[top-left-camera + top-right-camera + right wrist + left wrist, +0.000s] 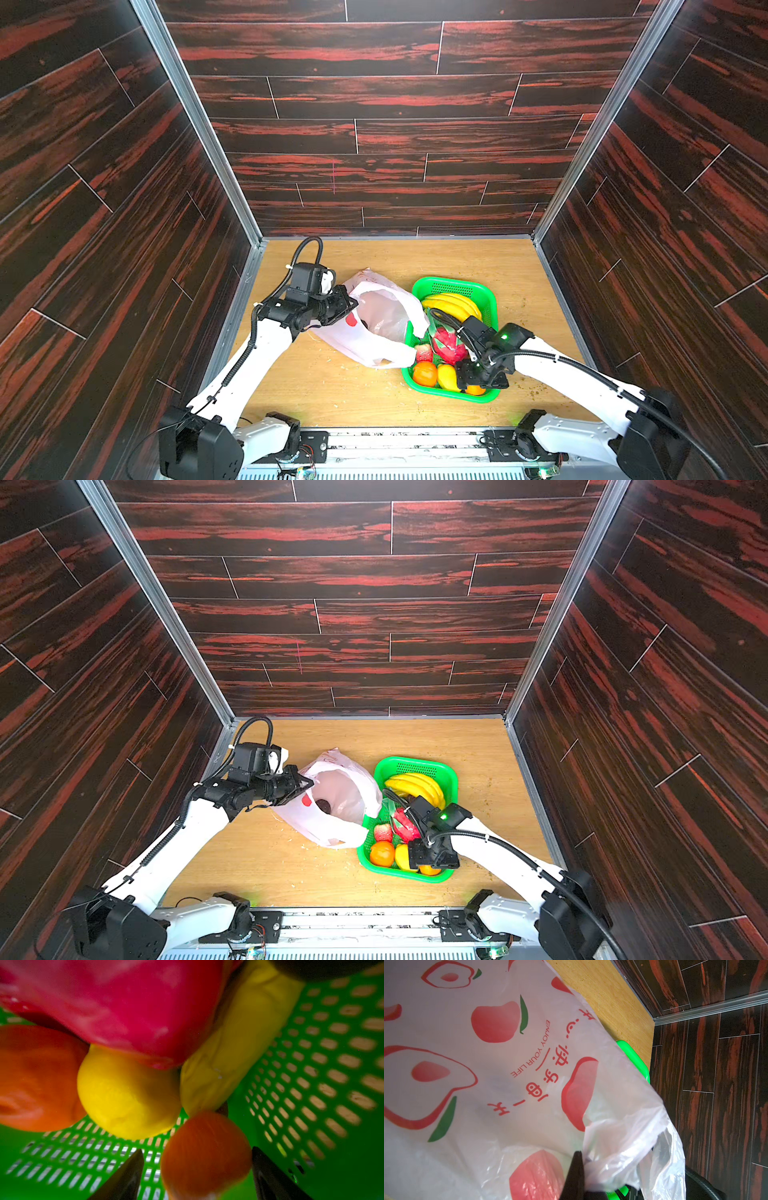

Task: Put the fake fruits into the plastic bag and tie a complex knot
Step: 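Grasp the orange at the basket's near edge with the right gripper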

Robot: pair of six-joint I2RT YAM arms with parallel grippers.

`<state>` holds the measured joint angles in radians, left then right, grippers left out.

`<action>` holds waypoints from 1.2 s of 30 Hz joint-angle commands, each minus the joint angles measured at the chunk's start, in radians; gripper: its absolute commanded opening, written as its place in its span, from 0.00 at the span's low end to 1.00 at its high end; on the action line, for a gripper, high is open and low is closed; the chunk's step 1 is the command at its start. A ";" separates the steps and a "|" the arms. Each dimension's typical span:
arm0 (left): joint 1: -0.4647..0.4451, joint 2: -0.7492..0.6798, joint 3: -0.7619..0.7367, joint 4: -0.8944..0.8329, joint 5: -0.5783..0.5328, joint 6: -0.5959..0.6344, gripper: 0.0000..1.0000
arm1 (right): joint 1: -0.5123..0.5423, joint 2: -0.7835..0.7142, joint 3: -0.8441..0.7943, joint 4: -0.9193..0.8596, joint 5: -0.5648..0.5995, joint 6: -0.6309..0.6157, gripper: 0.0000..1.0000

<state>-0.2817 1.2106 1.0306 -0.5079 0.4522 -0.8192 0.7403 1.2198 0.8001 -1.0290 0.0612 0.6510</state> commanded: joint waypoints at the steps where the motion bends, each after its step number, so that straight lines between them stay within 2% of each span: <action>1: -0.002 -0.024 0.017 -0.011 -0.001 0.009 0.00 | 0.003 0.043 -0.023 -0.002 0.001 0.000 0.82; 6: -0.003 -0.017 0.023 -0.015 0.001 0.010 0.00 | 0.002 0.085 -0.020 0.021 0.023 -0.011 0.82; 12: -0.003 -0.017 0.027 -0.020 -0.002 0.012 0.00 | 0.002 0.069 -0.015 0.013 0.026 -0.011 0.76; 23: -0.002 -0.019 0.030 -0.026 -0.007 0.015 0.00 | 0.001 0.003 0.029 -0.018 0.032 -0.005 0.52; 36: -0.002 -0.020 0.029 -0.034 -0.009 0.020 0.00 | 0.001 -0.120 0.207 -0.092 0.125 0.006 0.47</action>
<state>-0.2817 1.2106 1.0325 -0.5167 0.4519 -0.8108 0.7406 1.1347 0.9600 -1.0714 0.1528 0.6350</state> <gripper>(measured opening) 0.068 0.595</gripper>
